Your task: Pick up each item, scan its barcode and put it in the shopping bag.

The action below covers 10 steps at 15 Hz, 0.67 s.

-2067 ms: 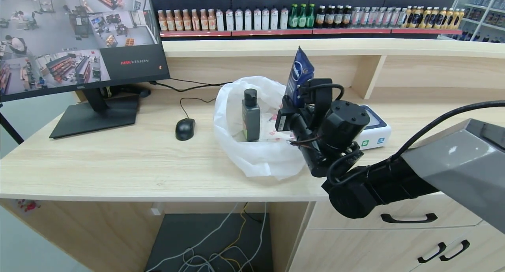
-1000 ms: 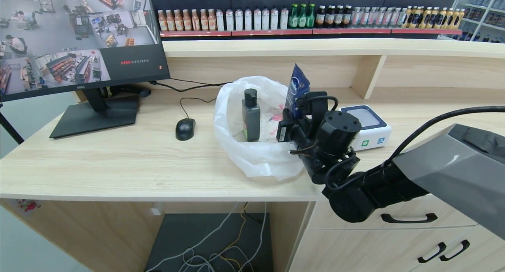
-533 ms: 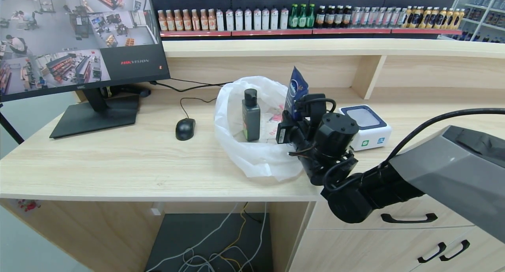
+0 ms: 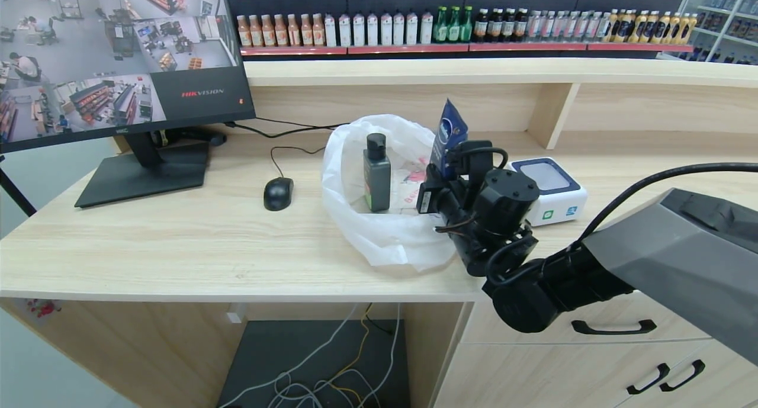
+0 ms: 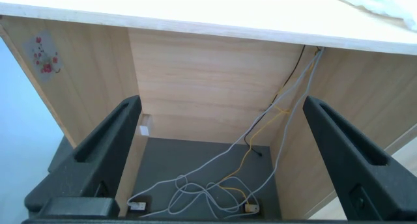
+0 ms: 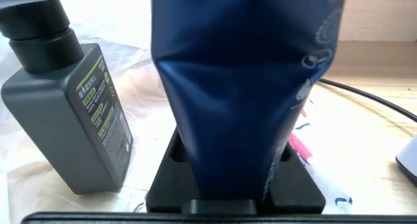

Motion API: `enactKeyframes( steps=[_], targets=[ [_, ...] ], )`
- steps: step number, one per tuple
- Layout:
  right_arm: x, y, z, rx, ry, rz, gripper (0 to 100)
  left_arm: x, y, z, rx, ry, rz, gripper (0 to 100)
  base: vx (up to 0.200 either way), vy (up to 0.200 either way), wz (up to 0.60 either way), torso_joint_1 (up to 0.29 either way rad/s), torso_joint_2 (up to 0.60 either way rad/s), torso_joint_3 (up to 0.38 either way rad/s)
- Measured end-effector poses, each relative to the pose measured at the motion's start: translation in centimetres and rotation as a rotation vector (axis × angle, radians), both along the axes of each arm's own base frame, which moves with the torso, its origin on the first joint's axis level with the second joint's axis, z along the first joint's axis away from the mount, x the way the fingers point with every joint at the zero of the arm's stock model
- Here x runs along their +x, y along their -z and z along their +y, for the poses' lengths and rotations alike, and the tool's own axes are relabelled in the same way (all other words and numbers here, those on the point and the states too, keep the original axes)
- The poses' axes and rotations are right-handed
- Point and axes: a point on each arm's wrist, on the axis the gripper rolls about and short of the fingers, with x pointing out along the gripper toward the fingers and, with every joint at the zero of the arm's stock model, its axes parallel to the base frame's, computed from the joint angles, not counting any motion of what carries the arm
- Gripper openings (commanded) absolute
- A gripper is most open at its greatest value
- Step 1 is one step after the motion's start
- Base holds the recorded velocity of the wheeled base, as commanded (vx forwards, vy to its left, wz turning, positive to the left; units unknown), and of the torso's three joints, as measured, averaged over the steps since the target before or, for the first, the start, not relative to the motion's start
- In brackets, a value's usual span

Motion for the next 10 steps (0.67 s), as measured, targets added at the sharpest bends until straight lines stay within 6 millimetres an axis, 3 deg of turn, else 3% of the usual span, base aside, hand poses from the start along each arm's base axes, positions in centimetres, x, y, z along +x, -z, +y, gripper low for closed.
enactKeyframes(
  steps=[1,2,10],
  targets=[
    [0.01,0.03,-0.01,0.005,-0.002,0.001,0,0.0,0.0,0.0,0.0,0.0,0.0,100,0.0,0.0,0.0,0.0,0.0,0.0],
    [0.02,0.08,-0.01,0.008,-0.004,0.001,100,0.0,0.0,0.0,0.0,0.0,0.0,100,0.0,0.0,0.0,0.0,0.0,0.0],
    [0.03,0.61,0.08,0.03,-0.012,-0.036,100,0.0,0.0,0.0,0.001,0.0,0.0,100,0.0,0.0,0.0,0.0,0.0,0.0]
  ],
)
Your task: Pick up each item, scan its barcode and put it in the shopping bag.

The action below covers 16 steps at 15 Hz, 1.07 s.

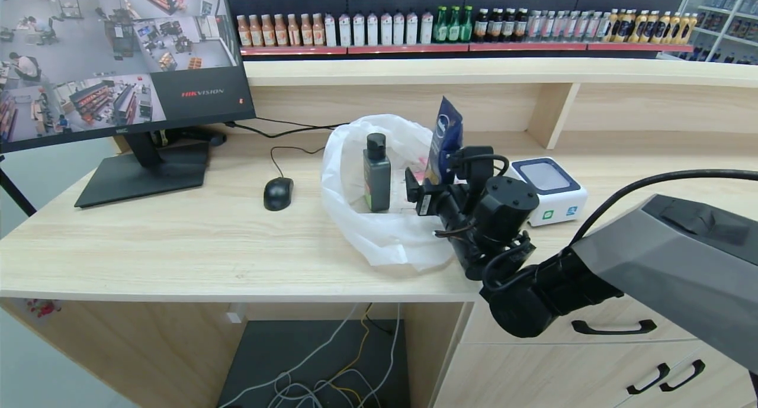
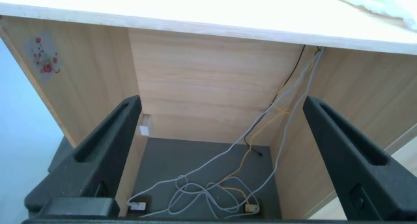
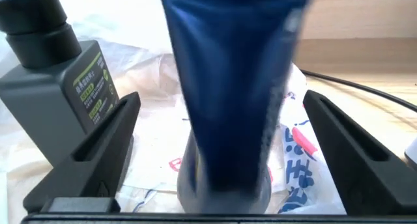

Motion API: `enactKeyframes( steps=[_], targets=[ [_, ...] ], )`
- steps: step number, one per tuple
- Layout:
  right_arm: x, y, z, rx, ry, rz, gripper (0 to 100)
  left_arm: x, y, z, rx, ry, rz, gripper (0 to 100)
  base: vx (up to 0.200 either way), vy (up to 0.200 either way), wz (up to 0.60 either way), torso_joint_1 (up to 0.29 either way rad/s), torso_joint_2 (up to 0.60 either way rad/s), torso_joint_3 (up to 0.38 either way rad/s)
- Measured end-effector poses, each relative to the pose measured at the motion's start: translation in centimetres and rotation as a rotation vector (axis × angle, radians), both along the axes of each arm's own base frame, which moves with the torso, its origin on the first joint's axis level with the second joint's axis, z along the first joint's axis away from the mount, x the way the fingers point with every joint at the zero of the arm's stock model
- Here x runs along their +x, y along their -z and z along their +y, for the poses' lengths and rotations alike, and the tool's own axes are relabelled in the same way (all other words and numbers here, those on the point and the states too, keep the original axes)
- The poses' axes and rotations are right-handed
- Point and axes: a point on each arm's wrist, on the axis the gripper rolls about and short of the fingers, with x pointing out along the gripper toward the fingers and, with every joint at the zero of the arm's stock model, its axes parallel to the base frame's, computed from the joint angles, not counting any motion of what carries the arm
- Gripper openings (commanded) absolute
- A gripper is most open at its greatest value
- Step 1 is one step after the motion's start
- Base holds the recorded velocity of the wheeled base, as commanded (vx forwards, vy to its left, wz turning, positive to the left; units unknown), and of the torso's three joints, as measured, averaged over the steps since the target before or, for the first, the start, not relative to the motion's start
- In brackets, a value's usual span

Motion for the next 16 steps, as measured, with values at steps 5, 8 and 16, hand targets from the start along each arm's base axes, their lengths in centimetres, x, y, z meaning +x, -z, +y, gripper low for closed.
enactKeyframes(
  steps=[5,8,16],
  targets=[
    [-0.3,-0.9,-0.2,0.074,-0.002,-0.107,100,0.0,0.0,0.0,0.0,0.001,0.0,100,0.0,0.0,0.0,0.0,0.0,0.0],
    [-0.7,-1.9,-0.2,0.072,-0.021,-0.148,100,0.0,0.0,0.0,0.0,0.0,0.0,100,0.0,0.0,0.0,0.0,0.0,0.0],
    [-3.6,-7.6,-1.8,0.115,-0.007,-0.29,100,0.0,0.0,0.0,-0.001,0.001,0.0,100,0.0,0.0,0.0,0.0,0.0,0.0]
  ],
)
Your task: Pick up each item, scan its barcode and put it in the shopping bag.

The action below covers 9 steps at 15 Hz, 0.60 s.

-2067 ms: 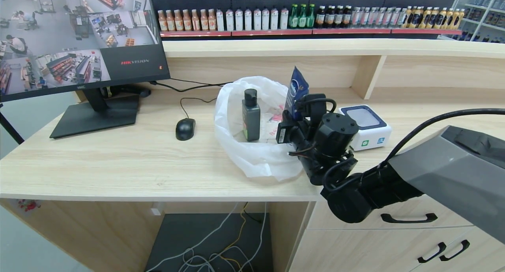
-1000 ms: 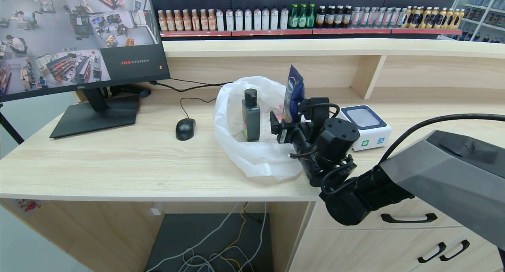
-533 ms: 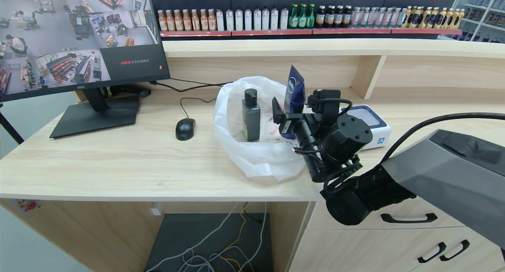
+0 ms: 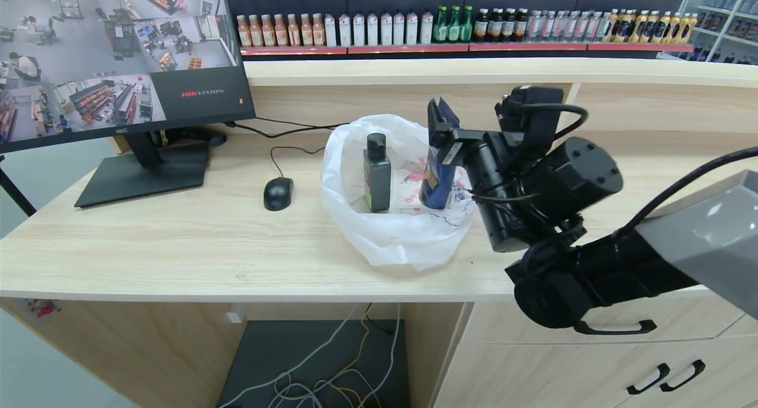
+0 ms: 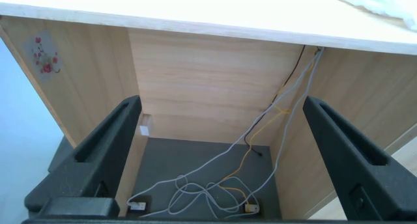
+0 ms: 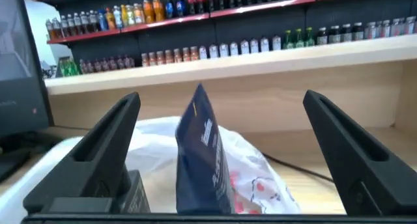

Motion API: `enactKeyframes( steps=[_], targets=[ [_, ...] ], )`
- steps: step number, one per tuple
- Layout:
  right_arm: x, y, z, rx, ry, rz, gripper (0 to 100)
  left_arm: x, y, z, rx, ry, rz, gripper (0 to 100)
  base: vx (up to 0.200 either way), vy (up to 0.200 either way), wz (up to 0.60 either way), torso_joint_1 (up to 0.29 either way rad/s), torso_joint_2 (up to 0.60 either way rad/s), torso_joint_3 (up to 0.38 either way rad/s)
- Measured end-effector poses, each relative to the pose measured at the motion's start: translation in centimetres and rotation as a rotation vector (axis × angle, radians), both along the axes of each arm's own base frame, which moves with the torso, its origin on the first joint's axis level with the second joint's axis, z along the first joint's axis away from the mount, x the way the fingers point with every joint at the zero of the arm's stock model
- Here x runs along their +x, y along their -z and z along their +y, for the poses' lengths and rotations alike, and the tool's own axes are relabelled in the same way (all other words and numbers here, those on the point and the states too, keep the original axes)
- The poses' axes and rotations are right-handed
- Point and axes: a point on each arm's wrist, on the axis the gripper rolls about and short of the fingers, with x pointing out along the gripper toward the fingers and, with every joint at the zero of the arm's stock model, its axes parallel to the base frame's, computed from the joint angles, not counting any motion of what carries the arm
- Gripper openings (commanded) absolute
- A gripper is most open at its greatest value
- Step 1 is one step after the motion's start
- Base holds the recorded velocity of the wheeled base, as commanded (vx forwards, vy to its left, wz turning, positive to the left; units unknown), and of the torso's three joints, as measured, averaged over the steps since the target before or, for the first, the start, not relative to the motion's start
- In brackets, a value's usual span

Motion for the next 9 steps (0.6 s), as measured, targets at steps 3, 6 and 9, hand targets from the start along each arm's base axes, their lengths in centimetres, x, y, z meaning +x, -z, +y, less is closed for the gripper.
enactKeyframes(
  steps=[3,6,9],
  targets=[
    [-3.7,-1.5,-2.1,-0.017,-0.009,0.013,100,0.0,0.0,0.0,0.0,0.0,0.0,100,0.0,0.0,0.0,0.0,0.0,0.0],
    [-9.5,0.9,-5.1,-0.114,-0.046,0.14,100,0.0,0.0,0.0,0.0,-0.001,0.0,100,0.0,0.0,0.0,0.0,0.0,0.0],
    [-16.8,4.4,-9.5,-0.217,-0.105,0.271,100,0.0,0.0,0.0,0.0,0.0,0.0,100,0.0,0.0,0.0,0.0,0.0,0.0]
  ],
)
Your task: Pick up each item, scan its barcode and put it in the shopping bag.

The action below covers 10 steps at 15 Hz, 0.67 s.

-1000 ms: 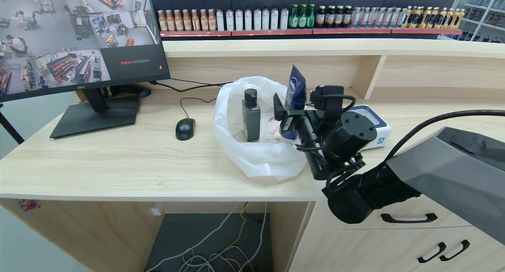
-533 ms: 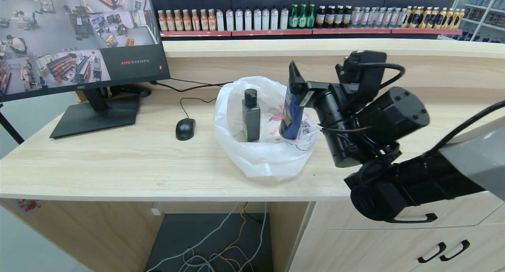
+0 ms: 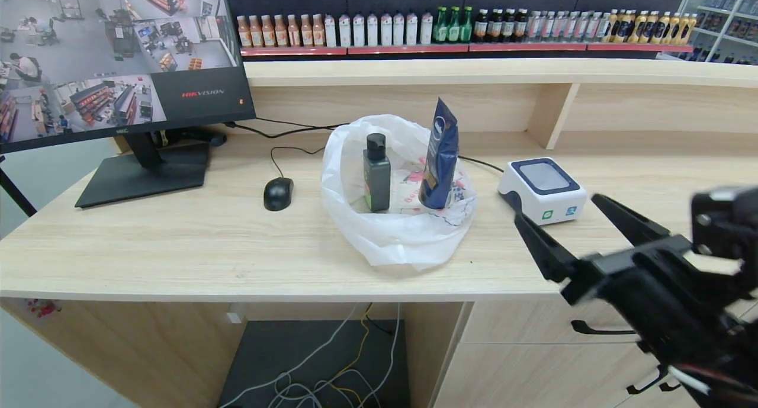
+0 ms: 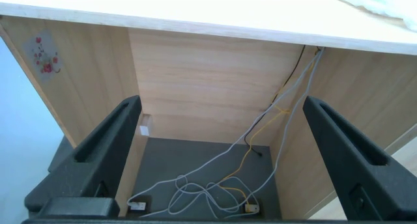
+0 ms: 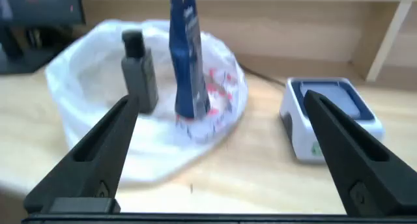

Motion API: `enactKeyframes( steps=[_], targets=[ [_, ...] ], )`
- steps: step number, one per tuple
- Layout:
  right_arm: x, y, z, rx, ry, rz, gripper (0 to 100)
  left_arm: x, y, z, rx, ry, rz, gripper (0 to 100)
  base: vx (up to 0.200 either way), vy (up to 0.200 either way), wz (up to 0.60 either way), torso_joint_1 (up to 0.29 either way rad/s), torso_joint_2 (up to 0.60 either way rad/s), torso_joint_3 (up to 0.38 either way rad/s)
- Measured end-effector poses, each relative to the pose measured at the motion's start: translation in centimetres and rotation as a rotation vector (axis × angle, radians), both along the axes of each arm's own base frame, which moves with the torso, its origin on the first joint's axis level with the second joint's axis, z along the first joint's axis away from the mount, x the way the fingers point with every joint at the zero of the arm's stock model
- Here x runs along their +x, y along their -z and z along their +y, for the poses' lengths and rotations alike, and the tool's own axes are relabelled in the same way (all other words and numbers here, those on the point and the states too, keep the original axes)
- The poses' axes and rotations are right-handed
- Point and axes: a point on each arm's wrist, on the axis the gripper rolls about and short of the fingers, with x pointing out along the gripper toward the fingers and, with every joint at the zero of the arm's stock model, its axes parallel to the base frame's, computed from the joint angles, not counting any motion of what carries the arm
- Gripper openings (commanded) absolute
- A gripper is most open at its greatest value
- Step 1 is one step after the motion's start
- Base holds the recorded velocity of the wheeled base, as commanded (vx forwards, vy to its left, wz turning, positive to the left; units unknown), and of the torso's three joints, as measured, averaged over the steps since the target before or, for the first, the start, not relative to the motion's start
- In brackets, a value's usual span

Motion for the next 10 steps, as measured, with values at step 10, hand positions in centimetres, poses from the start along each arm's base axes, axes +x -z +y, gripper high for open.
enactKeyframes(
  steps=[10],
  targets=[
    [-8.8,4.7,-3.2,-0.227,-0.319,0.309,100,0.0,0.0,0.0,0.0,0.0,0.0,100,0.0,0.0,0.0,0.0,0.0,0.0]
  ],
)
